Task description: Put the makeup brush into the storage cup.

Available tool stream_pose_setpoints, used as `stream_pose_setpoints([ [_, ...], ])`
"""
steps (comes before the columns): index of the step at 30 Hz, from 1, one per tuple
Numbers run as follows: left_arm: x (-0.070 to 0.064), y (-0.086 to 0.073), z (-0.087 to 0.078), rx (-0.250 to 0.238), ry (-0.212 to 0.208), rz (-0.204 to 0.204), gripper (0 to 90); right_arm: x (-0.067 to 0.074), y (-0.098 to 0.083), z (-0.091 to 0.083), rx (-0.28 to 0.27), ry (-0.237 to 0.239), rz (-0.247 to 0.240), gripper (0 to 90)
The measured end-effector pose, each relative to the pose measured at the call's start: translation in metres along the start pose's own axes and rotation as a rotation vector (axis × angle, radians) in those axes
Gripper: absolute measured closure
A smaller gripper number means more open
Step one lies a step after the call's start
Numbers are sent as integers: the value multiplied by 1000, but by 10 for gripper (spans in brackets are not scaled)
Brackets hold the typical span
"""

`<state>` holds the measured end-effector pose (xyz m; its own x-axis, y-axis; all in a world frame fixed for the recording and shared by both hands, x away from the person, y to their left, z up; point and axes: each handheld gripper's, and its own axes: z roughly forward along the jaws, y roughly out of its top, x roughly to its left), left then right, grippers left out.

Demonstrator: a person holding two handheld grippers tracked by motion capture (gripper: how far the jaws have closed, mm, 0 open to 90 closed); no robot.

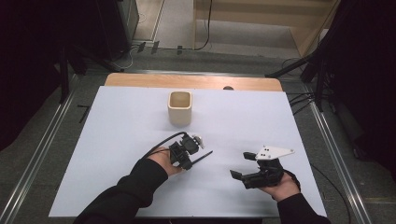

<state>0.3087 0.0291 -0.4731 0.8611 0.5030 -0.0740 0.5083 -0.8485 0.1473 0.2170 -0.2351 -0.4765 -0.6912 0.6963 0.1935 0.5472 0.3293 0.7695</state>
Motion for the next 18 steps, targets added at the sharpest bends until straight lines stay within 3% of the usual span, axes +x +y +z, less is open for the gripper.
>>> stream_pose_setpoints([
  [11,10,-10,-22,-129,-69,-10,839,0,0,0,-10,8,-5,147],
  [18,17,-27,-32,-206,-127,-45,839,2,0,0,-23,28,-17,166],
])
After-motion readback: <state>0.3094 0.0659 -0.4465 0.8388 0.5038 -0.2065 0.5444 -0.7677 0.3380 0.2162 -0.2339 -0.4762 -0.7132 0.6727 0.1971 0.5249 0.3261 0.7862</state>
